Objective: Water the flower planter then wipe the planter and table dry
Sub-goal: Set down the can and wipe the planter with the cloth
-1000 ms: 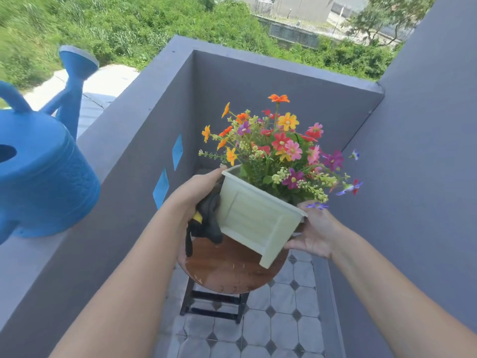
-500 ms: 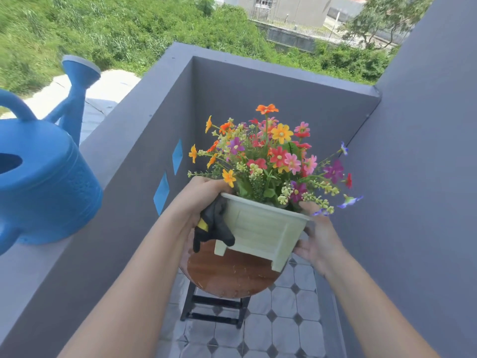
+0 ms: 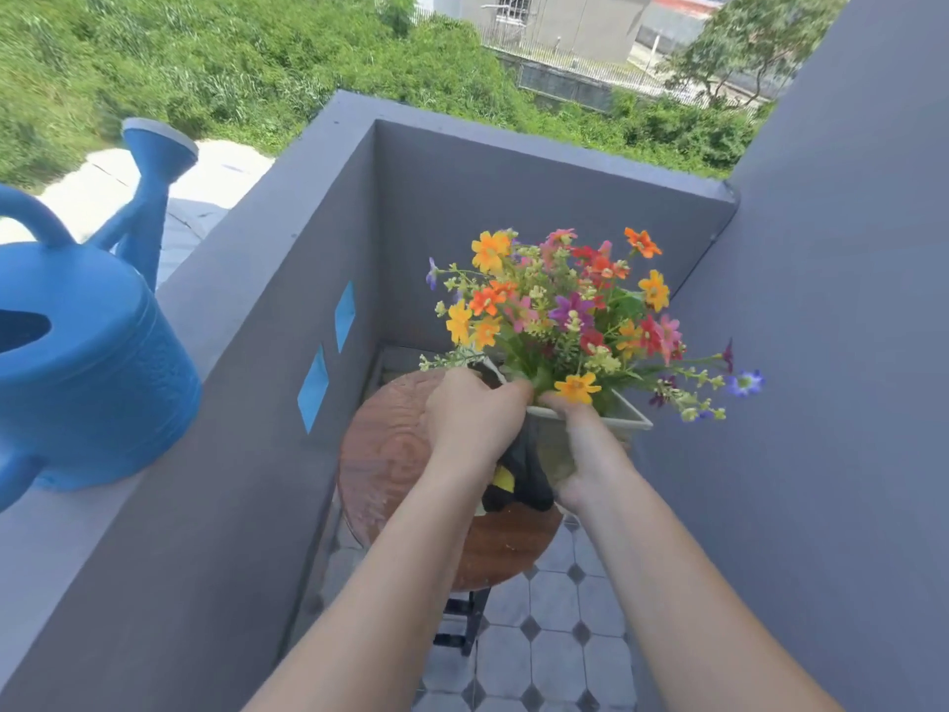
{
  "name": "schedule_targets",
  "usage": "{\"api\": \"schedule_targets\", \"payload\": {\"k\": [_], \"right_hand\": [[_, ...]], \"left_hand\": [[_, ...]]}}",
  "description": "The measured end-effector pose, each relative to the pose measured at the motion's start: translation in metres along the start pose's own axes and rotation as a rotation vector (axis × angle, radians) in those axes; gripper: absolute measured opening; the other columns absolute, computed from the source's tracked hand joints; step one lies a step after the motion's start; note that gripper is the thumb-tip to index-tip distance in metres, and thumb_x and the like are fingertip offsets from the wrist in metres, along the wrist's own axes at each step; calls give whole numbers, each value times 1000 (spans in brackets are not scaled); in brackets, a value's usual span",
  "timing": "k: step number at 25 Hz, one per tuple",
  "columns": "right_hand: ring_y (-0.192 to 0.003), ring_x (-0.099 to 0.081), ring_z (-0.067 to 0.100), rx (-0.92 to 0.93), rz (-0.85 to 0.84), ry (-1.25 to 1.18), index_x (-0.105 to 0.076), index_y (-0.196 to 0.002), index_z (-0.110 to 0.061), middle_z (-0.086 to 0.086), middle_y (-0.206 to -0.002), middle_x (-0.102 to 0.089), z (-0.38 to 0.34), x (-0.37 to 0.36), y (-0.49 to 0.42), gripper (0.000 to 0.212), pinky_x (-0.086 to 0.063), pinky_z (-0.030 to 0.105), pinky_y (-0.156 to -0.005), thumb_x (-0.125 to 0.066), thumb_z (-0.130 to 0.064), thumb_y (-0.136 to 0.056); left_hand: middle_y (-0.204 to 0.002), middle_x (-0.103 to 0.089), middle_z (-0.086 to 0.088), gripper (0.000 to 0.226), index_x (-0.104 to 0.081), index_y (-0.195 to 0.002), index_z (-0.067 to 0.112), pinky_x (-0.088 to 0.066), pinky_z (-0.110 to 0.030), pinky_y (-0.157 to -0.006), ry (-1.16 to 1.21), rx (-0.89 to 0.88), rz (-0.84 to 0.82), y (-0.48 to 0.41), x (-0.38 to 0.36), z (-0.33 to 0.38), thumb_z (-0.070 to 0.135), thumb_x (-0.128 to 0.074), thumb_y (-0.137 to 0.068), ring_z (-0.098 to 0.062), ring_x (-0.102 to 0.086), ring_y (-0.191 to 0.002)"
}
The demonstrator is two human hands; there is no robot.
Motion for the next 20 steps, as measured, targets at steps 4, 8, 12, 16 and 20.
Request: {"api": "schedule_targets", "payload": {"k": [4, 8, 12, 16, 20], "right_hand": [[-90, -63, 33, -8, 14, -15, -44, -131, -9, 17, -115, -59, -11, 7, -6, 62, -53, 36, -47, -65, -19, -74], [-85, -58, 28, -17, -4, 114, -56, -100, -10, 15, -100, -57, -31, 10, 4, 17, -48, 36, -45, -55, -18, -85], [-81, -57, 30, -83, -109, 234, -55, -97, -10, 15, -93, -55, -32, 14, 7, 15, -54, 36, -38, -49, -19, -88], [-89, -50, 35, -135, -192, 328, -47, -96, -7, 11, -84, -43, -25, 19, 4, 17, -55, 37, -39, -42, -13, -81], [-81, -51, 33, -122, -210, 313, -49, -99, -8, 12, -83, -45, -24, 23, -5, 21, -51, 31, -35, -42, -15, -80]], "left_hand": [[-67, -57, -3, 28, -58, -70, 11, -33, -33, -63, -96, -178, -36, 8, -9, 9, 33, -55, -87, -29, -56, -79], [-92, -46, -4, 38, -60, -126, 17, -33, -22, -72, -22, -577, 101, 20, -9, 0, 33, -45, -95, -10, -42, -84], [-96, -51, -9, 44, -56, -130, 19, -46, -30, -58, -246, -810, 262, 25, -21, -7, 37, -36, -95, -17, -47, -80], [-99, -50, -12, 53, -62, -115, 8, -51, -44, -67, -218, -591, 402, -31, 6, -22, 44, -28, -96, -33, -55, -83], [-96, -45, -6, 39, -58, -108, 10, -48, -37, -68, -220, -863, 227, 5, -14, -20, 41, -35, -97, -23, -50, -81]]}}
Point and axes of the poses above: each hand's wrist, its own y-axis away from the middle knuckle, its own x-axis out of the back of the hand, z = x × y, the point moved 6 cm from there along -y, towards the middle knuckle
